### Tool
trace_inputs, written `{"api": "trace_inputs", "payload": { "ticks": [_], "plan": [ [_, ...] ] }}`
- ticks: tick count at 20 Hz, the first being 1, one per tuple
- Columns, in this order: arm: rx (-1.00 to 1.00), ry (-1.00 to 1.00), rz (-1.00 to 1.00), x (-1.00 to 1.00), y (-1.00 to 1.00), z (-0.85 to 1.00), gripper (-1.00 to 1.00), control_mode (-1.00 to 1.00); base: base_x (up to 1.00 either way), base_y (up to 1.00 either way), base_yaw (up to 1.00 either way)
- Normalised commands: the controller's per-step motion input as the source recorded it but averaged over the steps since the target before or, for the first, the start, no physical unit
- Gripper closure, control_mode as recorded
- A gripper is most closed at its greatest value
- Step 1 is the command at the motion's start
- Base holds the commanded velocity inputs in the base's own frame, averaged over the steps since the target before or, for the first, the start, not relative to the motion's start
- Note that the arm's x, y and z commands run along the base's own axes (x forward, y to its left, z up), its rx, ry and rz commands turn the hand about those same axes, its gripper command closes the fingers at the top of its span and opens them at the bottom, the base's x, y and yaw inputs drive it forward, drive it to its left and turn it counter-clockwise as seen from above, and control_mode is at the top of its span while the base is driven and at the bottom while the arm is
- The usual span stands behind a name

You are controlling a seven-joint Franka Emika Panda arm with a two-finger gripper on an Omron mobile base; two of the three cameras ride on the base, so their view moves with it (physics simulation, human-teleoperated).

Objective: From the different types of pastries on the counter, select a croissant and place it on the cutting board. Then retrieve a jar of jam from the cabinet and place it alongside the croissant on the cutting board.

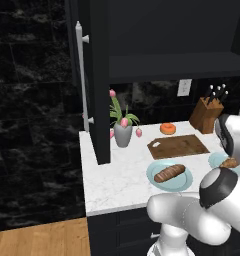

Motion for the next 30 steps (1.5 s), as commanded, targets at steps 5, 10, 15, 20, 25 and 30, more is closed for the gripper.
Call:
{"api": "trace_inputs", "payload": {
  "ticks": [5,10,15,20,25,30],
  "plan": [
    [0.00,0.00,-0.14,0.25,-0.01,-0.05,-1.00,-1.00,0.00,0.00,0.00],
    [0.00,0.00,-0.14,0.51,-0.02,-0.19,-1.00,-1.00,0.00,0.00,0.00],
    [0.00,0.00,-0.10,0.38,-0.27,-0.27,-1.00,-1.00,0.00,0.00,0.00],
    [0.00,0.00,-0.11,0.08,-0.58,-0.26,-1.00,-1.00,0.00,0.00,0.00],
    [0.00,0.00,-0.04,0.14,-0.18,-0.08,-1.00,-1.00,0.00,0.00,0.00],
    [0.00,0.00,0.00,0.09,0.00,-0.08,-1.00,-1.00,0.00,0.00,0.00]
  ]
}}
